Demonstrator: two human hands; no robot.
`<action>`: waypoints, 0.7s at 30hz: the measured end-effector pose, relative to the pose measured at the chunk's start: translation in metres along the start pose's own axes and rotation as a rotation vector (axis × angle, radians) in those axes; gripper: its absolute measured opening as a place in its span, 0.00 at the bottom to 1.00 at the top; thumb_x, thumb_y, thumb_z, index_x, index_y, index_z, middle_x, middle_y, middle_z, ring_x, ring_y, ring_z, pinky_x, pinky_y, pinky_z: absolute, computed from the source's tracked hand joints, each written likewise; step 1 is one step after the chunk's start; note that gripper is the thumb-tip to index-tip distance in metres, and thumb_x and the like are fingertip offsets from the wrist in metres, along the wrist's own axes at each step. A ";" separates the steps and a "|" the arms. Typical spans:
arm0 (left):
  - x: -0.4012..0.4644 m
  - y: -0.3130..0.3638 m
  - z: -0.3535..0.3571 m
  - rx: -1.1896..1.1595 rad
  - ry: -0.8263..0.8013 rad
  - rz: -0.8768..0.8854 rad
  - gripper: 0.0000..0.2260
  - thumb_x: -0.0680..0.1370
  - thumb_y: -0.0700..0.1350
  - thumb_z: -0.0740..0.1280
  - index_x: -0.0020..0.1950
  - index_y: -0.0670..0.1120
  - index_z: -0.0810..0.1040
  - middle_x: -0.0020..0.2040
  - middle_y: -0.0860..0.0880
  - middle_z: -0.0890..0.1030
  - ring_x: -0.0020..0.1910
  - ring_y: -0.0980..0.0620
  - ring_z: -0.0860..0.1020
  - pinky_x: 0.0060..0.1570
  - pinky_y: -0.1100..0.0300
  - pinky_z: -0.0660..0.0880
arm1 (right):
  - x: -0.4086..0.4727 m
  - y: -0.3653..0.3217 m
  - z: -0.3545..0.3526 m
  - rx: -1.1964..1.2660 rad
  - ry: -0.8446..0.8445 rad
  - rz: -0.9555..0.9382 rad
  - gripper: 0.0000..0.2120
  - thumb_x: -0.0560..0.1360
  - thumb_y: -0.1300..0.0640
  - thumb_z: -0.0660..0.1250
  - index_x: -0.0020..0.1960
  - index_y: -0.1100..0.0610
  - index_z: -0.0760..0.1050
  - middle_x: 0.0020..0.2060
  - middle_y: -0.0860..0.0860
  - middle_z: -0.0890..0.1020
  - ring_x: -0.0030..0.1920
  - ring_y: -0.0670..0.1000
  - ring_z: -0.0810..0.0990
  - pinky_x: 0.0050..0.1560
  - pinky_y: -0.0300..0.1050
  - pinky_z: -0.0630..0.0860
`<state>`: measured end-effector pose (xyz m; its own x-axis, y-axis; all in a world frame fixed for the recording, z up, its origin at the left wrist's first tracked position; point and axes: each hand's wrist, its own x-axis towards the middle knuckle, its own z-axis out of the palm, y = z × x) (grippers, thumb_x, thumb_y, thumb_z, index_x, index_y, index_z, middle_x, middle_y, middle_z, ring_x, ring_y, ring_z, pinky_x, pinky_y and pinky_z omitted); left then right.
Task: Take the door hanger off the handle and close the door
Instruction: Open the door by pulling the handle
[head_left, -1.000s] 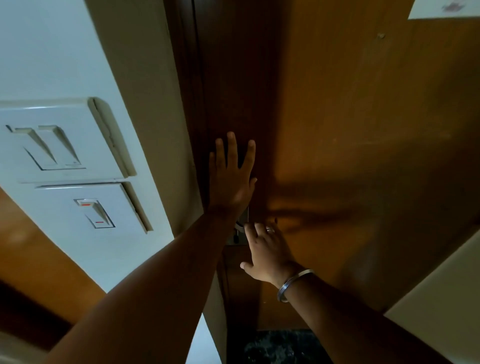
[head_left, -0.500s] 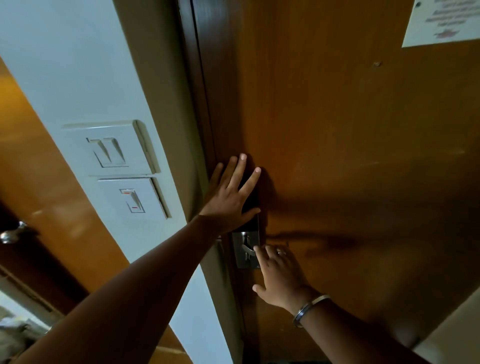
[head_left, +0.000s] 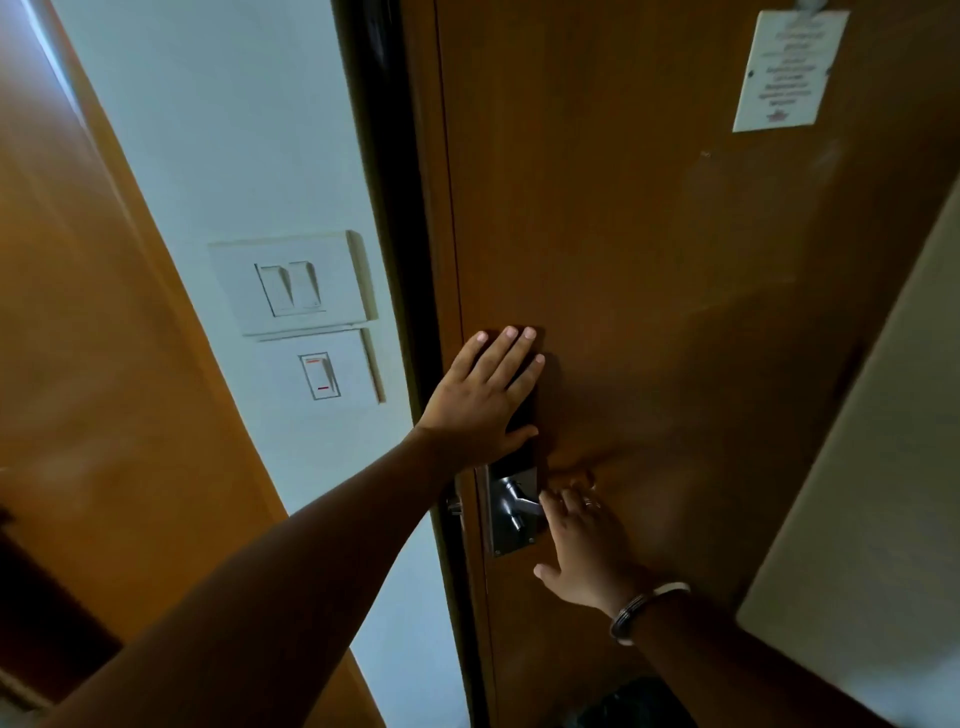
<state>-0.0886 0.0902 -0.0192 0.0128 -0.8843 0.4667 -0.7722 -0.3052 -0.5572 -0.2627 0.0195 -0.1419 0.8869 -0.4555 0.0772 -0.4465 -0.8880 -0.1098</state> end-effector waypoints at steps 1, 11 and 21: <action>-0.006 0.003 -0.002 -0.015 0.032 0.015 0.39 0.75 0.66 0.58 0.78 0.44 0.56 0.79 0.39 0.55 0.78 0.40 0.51 0.74 0.44 0.39 | -0.008 -0.001 0.002 -0.005 0.007 0.025 0.43 0.71 0.40 0.68 0.76 0.53 0.51 0.74 0.54 0.62 0.73 0.58 0.59 0.72 0.54 0.56; -0.046 0.046 -0.049 -0.108 0.164 0.071 0.37 0.79 0.63 0.54 0.77 0.37 0.56 0.78 0.38 0.59 0.77 0.41 0.57 0.74 0.49 0.39 | -0.088 0.006 -0.010 -0.162 -0.077 0.109 0.46 0.70 0.44 0.71 0.77 0.56 0.47 0.77 0.59 0.53 0.77 0.61 0.49 0.75 0.55 0.54; -0.076 0.114 -0.097 -0.211 0.422 0.062 0.34 0.78 0.59 0.58 0.77 0.41 0.58 0.78 0.41 0.57 0.75 0.42 0.59 0.74 0.47 0.47 | -0.170 0.039 -0.036 -0.158 -0.038 0.053 0.36 0.75 0.44 0.64 0.77 0.53 0.53 0.77 0.54 0.57 0.76 0.57 0.53 0.75 0.53 0.51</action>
<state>-0.2397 0.1568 -0.0518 -0.2632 -0.6644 0.6995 -0.8759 -0.1393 -0.4619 -0.4356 0.0597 -0.1234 0.8639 -0.5023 0.0375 -0.5036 -0.8628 0.0442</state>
